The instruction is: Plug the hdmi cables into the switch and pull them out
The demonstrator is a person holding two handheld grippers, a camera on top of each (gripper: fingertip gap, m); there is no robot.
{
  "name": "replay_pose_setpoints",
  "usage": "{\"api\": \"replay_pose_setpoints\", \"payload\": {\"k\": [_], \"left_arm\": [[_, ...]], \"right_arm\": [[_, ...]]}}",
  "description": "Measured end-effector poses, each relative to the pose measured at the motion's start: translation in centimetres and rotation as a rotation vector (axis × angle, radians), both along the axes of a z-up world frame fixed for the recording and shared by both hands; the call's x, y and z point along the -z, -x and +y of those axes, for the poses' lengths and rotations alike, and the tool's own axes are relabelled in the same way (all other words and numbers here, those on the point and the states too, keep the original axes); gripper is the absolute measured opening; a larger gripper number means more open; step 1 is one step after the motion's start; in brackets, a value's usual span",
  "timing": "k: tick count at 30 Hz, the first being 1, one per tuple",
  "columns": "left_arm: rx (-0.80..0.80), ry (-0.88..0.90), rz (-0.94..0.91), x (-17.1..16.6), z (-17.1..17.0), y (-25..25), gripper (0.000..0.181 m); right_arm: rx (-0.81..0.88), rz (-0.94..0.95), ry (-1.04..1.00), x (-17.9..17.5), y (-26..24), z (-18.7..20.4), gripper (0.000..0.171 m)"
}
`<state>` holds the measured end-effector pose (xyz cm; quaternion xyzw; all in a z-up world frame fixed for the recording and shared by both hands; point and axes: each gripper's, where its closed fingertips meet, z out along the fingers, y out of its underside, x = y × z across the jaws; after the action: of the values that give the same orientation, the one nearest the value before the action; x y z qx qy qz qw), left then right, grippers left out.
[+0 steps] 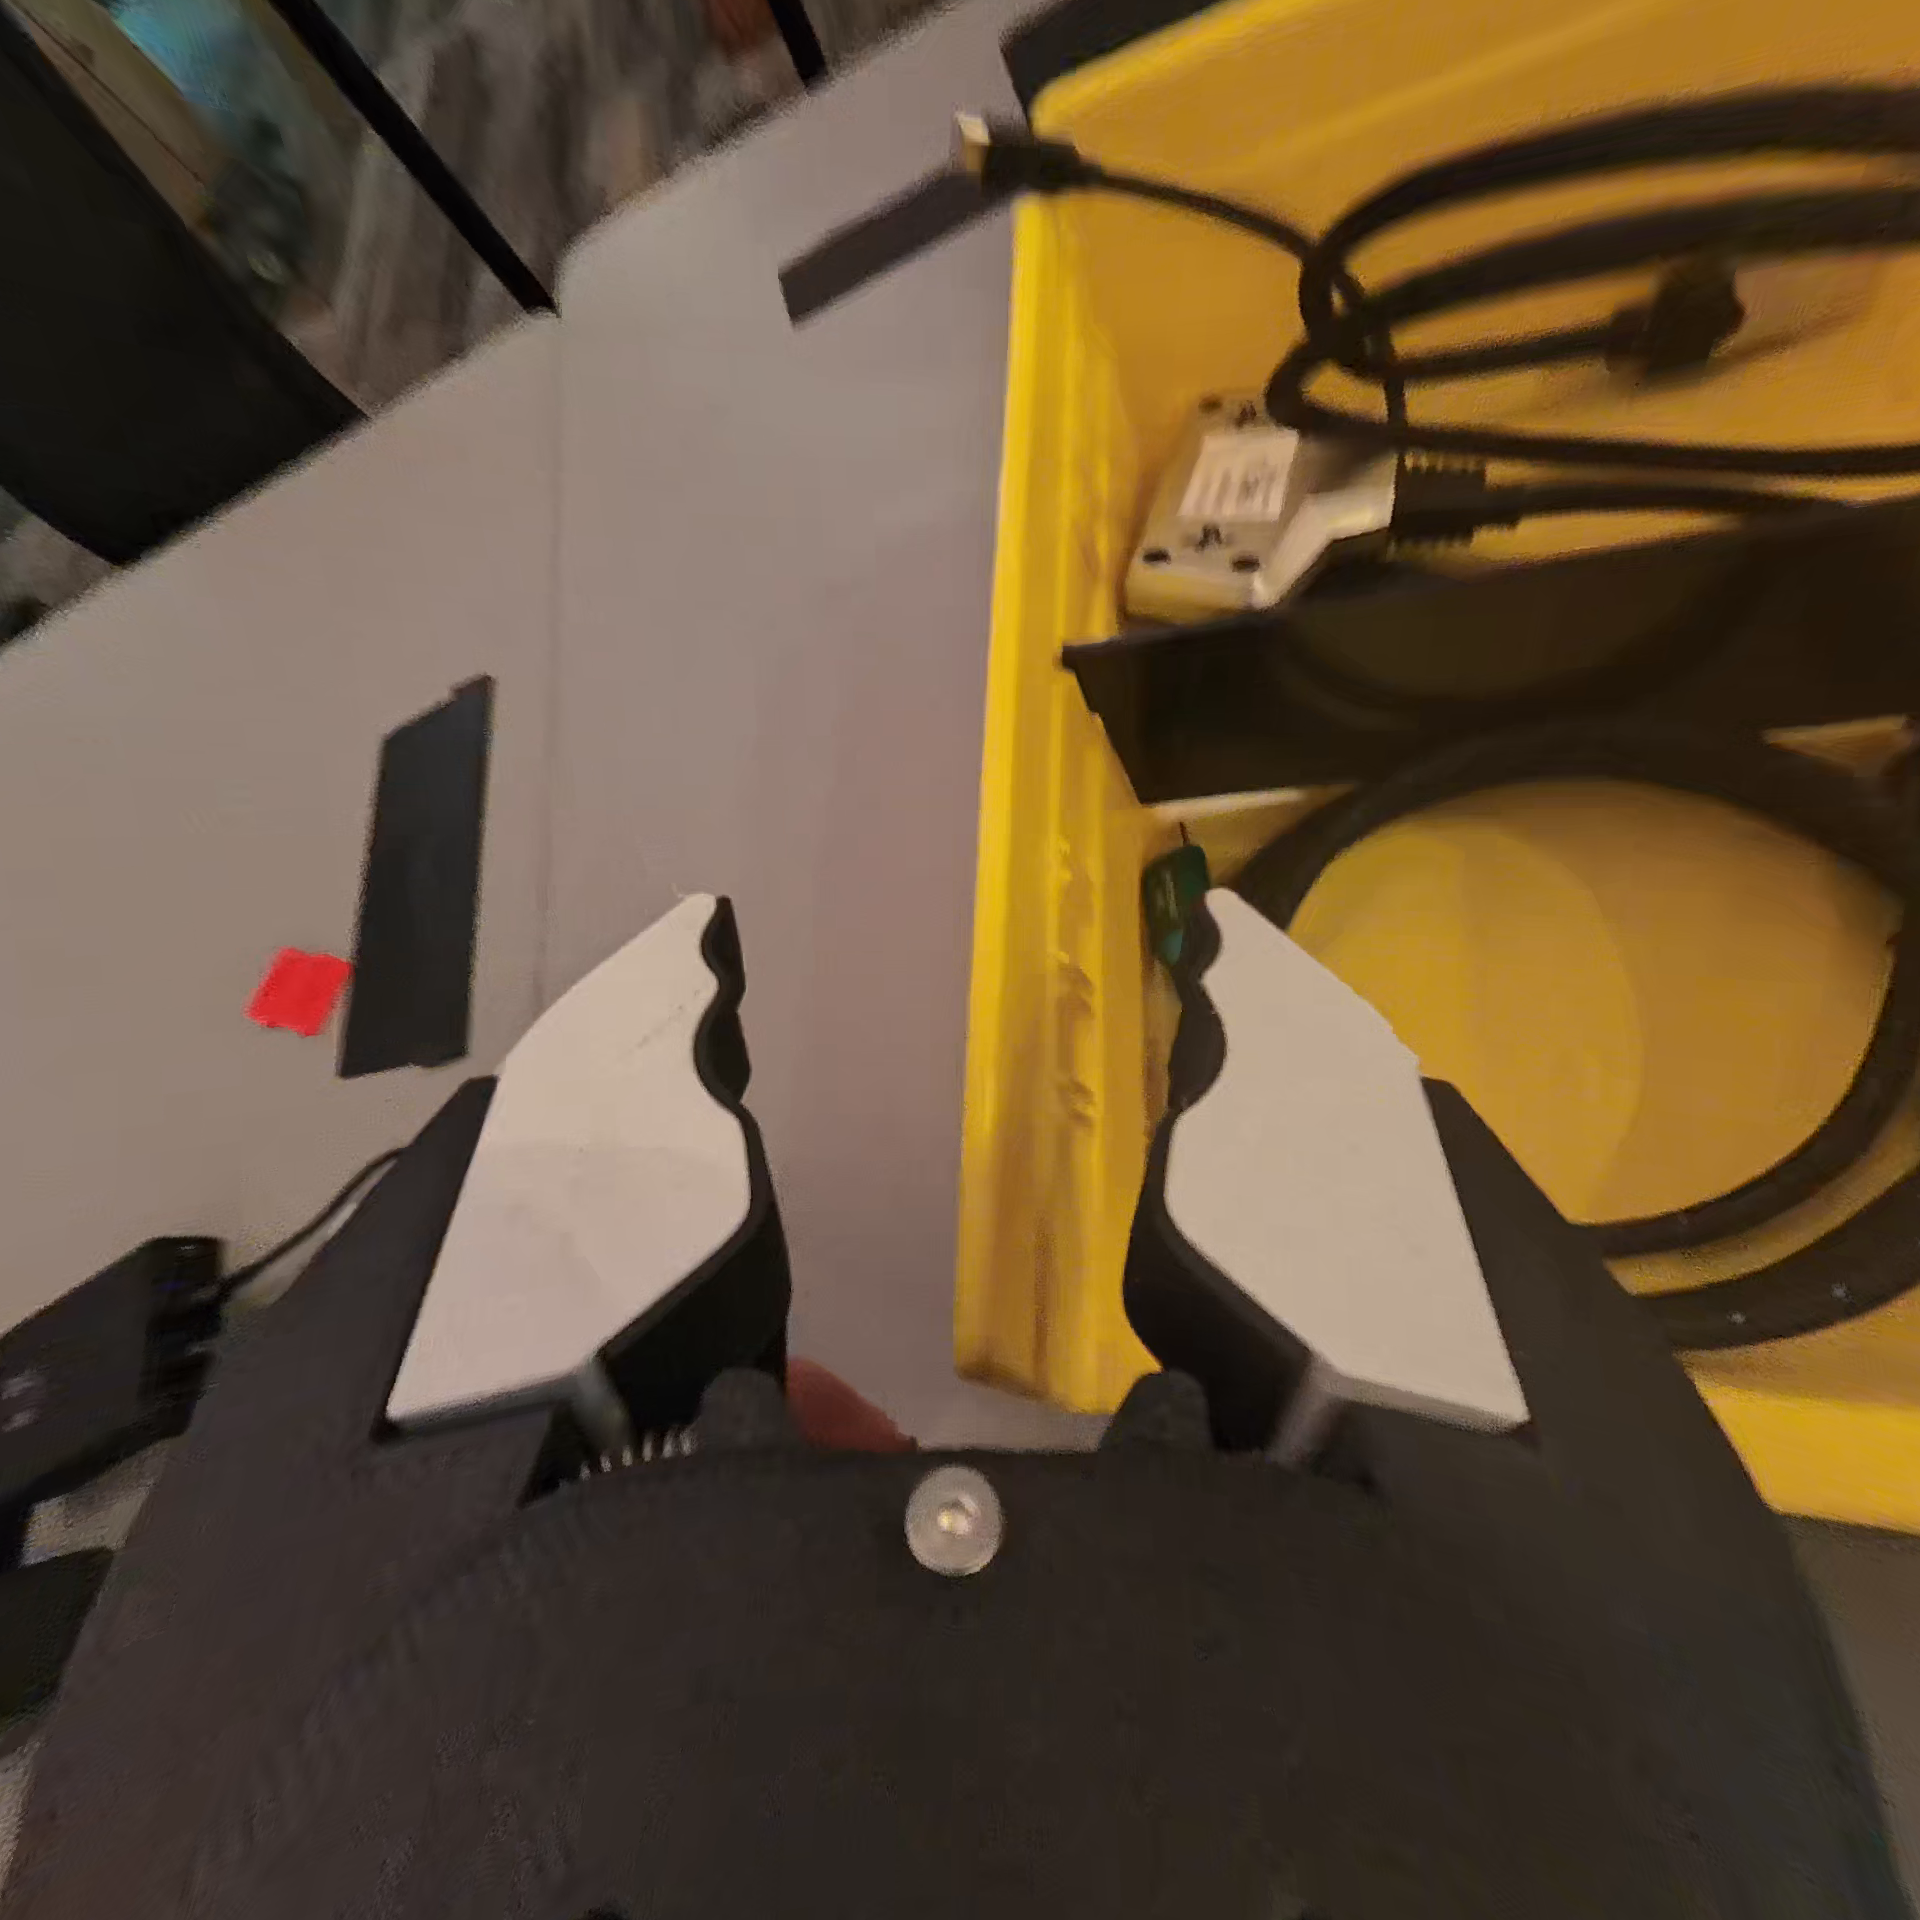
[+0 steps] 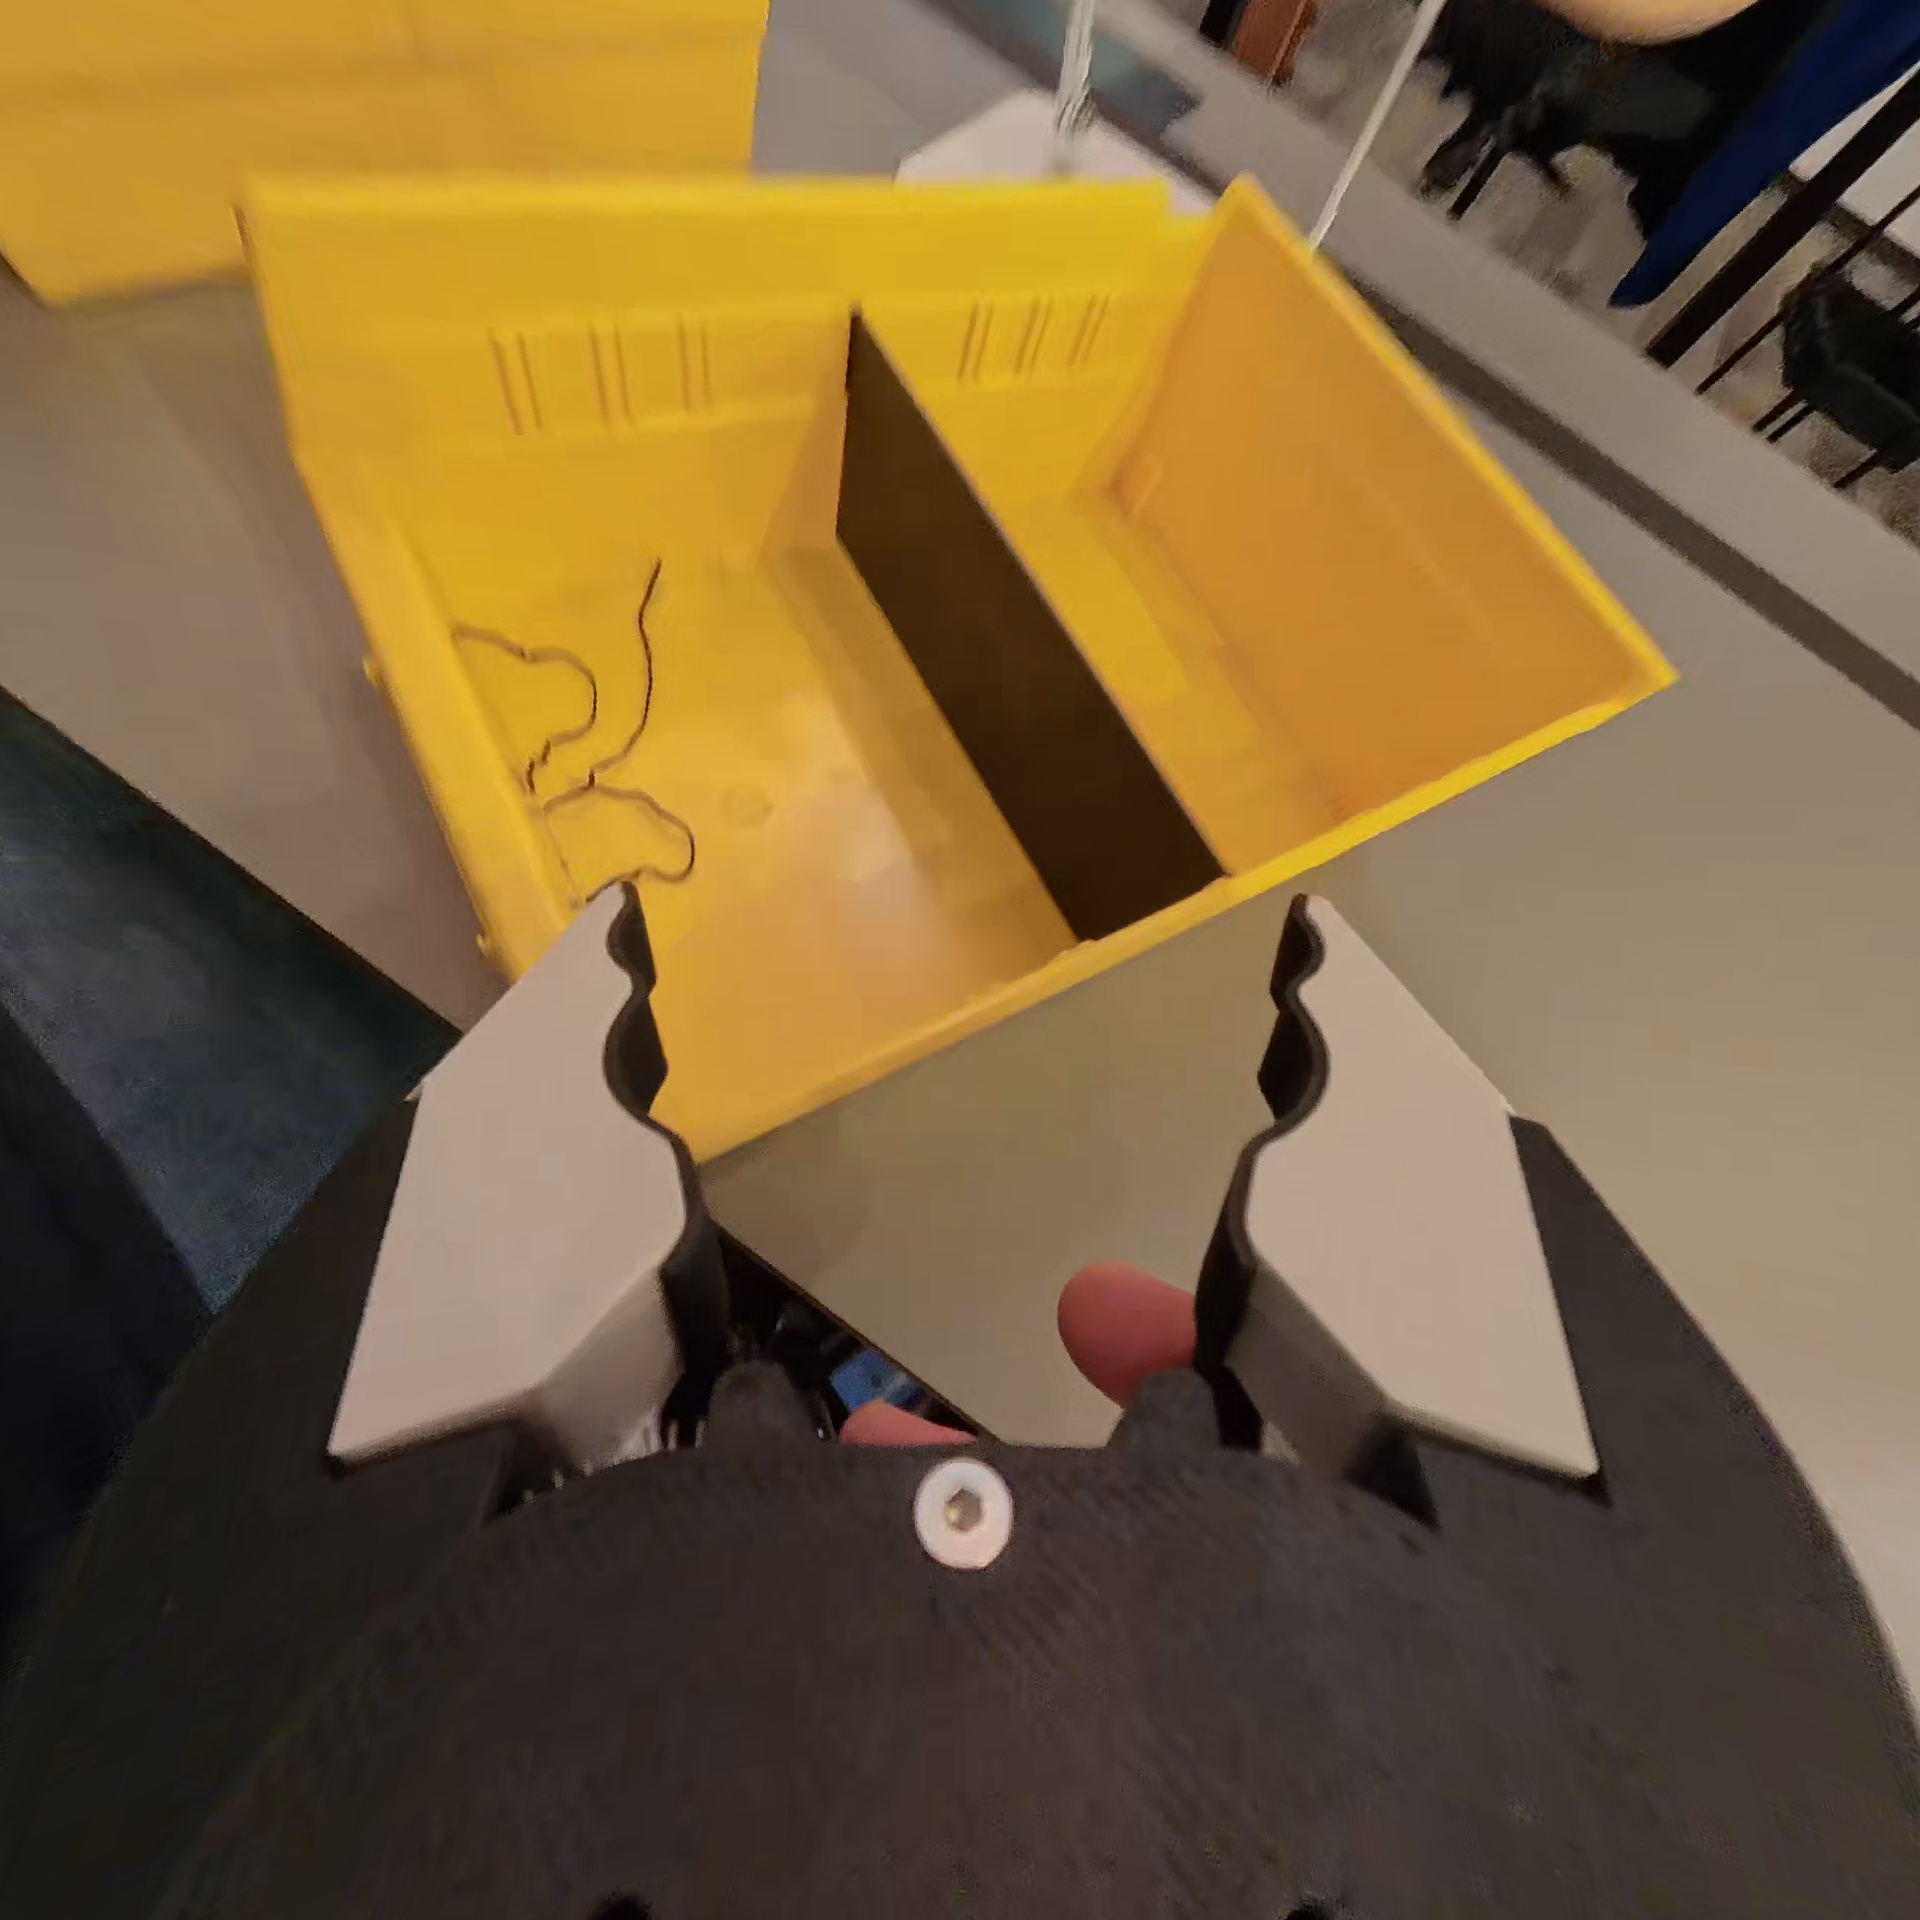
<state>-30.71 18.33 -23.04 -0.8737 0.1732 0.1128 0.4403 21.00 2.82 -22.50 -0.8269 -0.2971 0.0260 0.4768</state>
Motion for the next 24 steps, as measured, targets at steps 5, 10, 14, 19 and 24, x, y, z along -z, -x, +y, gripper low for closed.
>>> {"api": "replay_pose_setpoints", "payload": {"k": [5, 10, 14, 19, 24], "left_arm": [[0.06, 0.054, 0.037, 2.7, 0.0, -0.4, 0.035], [0.066, 0.062, -0.06, 2.7, -0.2, -0.8, 0.018], [0.055, 0.067, -0.098, 2.7, -0.8, -0.9, 0.015], [0.035, 0.061, -0.129, 2.7, -1.8, -0.3, 0.013], [0.013, 0.063, -0.162, 2.7, -2.9, 0.6, 0.01]], "right_arm": [[-0.001, -0.045, 0.041, 3.0, 0.3, 0.5, 0.103], [0.044, -0.03, 0.037, 3.7, -2.0, 1.6, 0.056], [0.068, -0.038, 0.033, 4.3, -3.9, 2.5, 0.029], [0.116, -0.053, 0.005, 4.3, -6.5, 3.7, 0.012], [0.145, -0.082, 0.006, 4.3, -8.4, 4.2, 0.006]]}}
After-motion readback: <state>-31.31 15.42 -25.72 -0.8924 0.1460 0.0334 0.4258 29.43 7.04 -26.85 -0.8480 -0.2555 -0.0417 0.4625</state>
